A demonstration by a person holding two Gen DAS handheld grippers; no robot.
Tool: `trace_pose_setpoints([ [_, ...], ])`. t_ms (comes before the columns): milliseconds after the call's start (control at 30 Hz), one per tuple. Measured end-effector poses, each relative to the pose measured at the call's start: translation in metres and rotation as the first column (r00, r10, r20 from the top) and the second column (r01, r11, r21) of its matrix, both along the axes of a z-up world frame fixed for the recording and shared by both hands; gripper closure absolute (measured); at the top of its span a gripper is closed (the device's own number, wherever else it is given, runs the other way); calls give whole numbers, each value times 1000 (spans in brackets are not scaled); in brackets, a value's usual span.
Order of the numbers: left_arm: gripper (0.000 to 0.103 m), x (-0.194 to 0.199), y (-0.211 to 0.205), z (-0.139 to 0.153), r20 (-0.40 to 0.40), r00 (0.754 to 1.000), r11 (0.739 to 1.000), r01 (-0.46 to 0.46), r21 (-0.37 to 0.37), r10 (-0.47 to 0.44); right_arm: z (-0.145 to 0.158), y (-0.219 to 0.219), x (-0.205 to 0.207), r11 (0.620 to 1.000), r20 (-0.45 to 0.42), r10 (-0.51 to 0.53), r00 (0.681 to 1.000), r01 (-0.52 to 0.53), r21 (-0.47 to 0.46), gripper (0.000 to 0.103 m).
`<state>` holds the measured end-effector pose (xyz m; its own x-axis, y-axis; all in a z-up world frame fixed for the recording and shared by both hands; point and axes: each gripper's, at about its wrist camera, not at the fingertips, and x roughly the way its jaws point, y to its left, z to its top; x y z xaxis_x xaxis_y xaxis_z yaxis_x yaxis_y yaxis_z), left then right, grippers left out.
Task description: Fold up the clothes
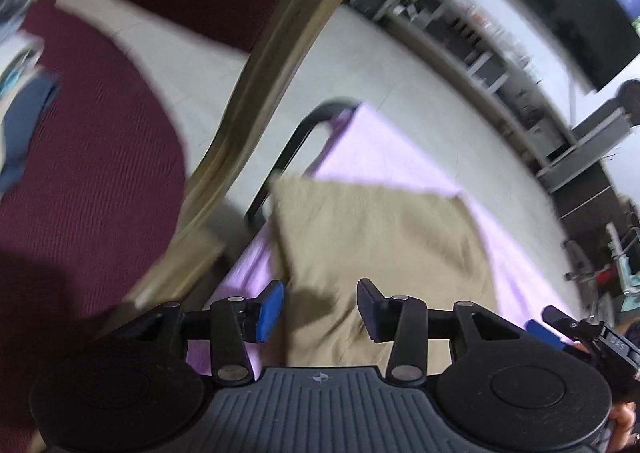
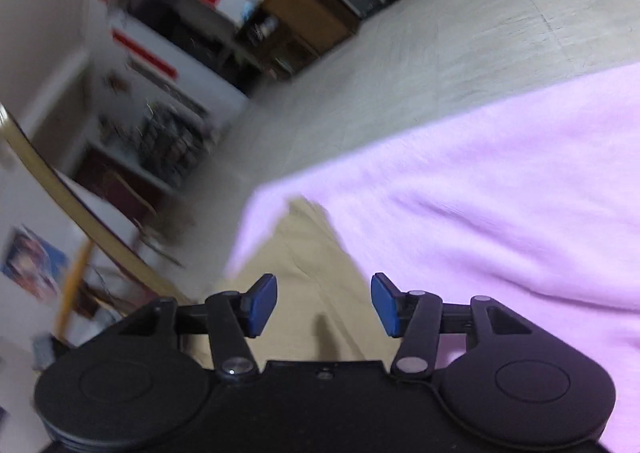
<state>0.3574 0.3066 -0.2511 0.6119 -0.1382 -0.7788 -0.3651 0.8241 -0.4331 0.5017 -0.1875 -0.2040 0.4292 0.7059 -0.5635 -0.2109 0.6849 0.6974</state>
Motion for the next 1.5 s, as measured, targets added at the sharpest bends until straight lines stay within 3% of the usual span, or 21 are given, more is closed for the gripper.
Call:
trace_pose_setpoints([
  [100,61,-4,-6,-12,-34,999,999,25,-31,-26,-6,-12,-9,1000,-37,3,999,-3,7,53],
  [200,59,-3,-10,-18,-49,998,999,44,-8,-45,-18,-19,-5,1000,-72,-7,997,9,25,54],
  [233,58,-4,-10,-19,-44,998,999,53,-9,-53,-20,-17,-5,999,-80,-4,997,7,39,61],
  [333,52,-4,-1,-26,-11,997,996,79,-45,-80,-24,-11,1,995,-108,40,993,-30,97,77],
  [467,57,1,1,-35,70,993,994,94,-56,-91,-21,15,11,986,-83,144,986,-136,96,79],
  [500,60,6,-5,-36,86,992,995,94,-30,-91,-19,25,14,984,-69,159,985,-153,86,79],
  [533,73,7,-10,-35,95,991,995,95,8,-95,-17,35,16,983,-46,169,984,-166,73,79],
  [567,80,6,-16,-33,99,989,993,102,55,-107,-12,45,17,983,-27,177,984,-175,57,78],
  [633,85,5,-29,-29,97,986,982,119,147,-134,-7,61,14,987,20,161,987,-161,10,79],
  [733,92,-2,-46,-13,128,977,956,132,263,-170,6,79,1,984,102,147,984,-135,-116,99],
  [800,92,-9,-58,0,165,965,930,140,339,-205,24,74,-18,985,181,124,976,-99,-139,100],
  [900,92,-20,-85,32,270,920,886,145,441,-285,62,40,-51,997,275,40,961,-21,-73,100],
  [1000,92,-27,-121,68,365,840,833,169,527,-401,103,-7,-87,997,365,-64,929,73,-12,100],
  [1100,91,-14,-162,86,395,761,778,221,588,-514,136,-57,-123,979,449,-187,874,201,18,100],
  [1133,88,-2,-174,85,384,755,765,234,600,-532,141,-70,-130,970,468,-224,855,244,19,100],
  [1200,77,28,-193,74,326,782,750,255,610,-531,147,-94,-138,947,490,-286,823,320,15,100],
  [1267,77,58,-203,55,217,842,748,282,601,-493,137,-101,-125,932,443,-314,840,362,-26,92],
  [1300,77,65,-203,48,159,872,747,286,601,-462,126,-99,-111,928,406,-302,863,364,-83,81],
  [1333,76,65,-199,44,125,891,753,286,593,-437,117,-98,-102,913,352,-306,884,377,-153,54],
  [1400,67,48,-180,44,134,902,790,280,545,-411,122,-106,-114,910,326,-322,889,386,-152,52],
  [1500,66,8,-151,56,148,906,819,275,504,-395,130,-118,-132,906,288,-345,893,397,-149,51],
])
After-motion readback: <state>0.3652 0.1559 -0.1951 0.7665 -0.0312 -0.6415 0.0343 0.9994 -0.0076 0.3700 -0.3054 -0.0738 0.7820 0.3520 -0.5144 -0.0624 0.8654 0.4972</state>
